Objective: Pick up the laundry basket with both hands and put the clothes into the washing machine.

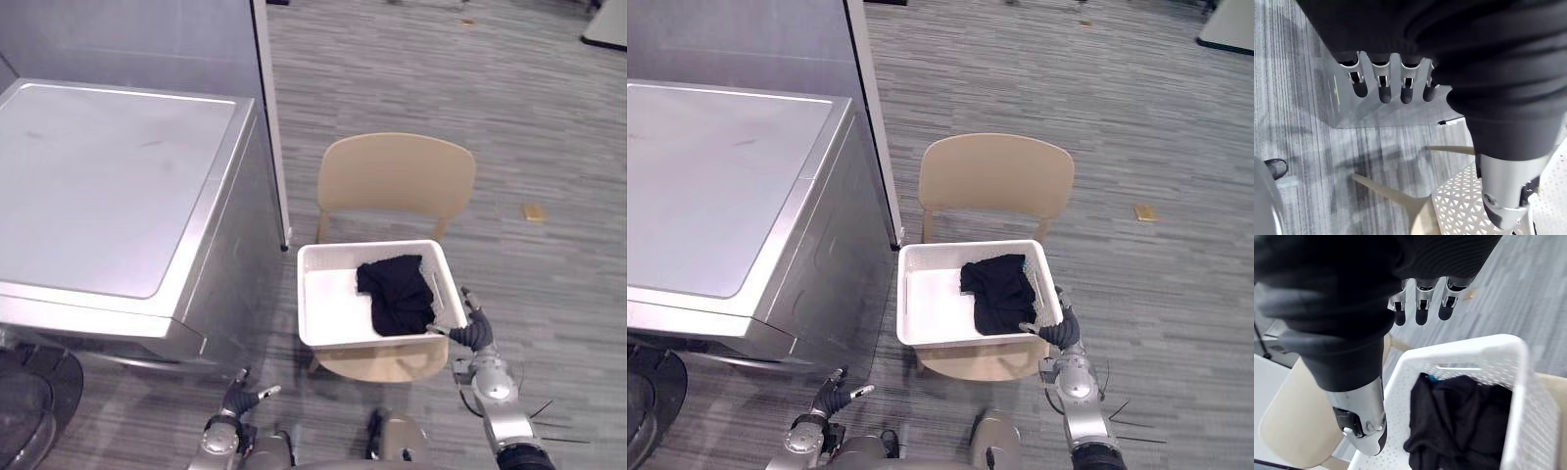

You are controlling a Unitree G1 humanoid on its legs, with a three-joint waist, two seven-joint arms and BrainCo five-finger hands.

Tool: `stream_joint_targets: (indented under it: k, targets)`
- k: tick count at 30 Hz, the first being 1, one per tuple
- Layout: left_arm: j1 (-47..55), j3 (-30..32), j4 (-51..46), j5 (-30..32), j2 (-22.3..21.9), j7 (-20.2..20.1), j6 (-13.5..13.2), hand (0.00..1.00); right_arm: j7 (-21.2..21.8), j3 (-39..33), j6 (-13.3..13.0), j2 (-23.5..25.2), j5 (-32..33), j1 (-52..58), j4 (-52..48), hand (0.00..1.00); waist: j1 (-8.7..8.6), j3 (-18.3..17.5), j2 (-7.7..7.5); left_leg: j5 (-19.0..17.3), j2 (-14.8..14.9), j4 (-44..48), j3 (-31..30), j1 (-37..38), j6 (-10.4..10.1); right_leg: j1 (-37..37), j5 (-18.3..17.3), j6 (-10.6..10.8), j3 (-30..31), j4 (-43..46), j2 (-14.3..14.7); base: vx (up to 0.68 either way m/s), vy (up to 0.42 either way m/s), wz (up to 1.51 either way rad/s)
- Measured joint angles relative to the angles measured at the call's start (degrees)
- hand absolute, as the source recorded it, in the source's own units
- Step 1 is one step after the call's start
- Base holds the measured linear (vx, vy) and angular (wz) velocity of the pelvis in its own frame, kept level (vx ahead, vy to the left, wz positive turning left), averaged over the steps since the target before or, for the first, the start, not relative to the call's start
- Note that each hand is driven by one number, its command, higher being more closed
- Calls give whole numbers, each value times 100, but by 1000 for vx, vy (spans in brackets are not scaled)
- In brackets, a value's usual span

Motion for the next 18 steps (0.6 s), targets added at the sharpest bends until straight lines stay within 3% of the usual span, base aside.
stream_joint_targets:
  k: [1,3,10,15,18]
  targets:
    - [40,4,53,5,-131,-6,-2,0,37,175,-3,-159,-110,-183,-92,0,1,3,167,62,165,-102,2,-88,-104,-5,56,-81,-49,-257,201,78,-171,-12]
    - [58,12,159,15,-183,-16,-9,0,54,296,-5,-228,-223,-331,-81,0,-15,-14,275,144,286,-255,-13,-101,-231,-5,111,-161,-117,-413,348,52,-144,-7]
    - [-90,112,239,4,-135,-13,-105,0,172,1105,23,-724,-428,-1288,918,0,20,181,284,297,305,-330,-178,-534,-362,-153,339,-211,-351,-697,387,-17,-43,17]
    - [-540,173,174,-61,-105,9,-161,0,134,1533,131,-1099,-633,-3136,2271,0,234,988,560,446,224,-85,-473,-1265,-341,-446,778,-303,-651,-1046,296,-135,-2,30]
    - [-693,220,130,-81,-60,27,-223,0,16,1596,254,-1276,-839,-3945,2942,0,324,1285,602,520,199,10,-658,-1664,-335,-648,922,-346,-817,-1125,263,-152,-11,32]
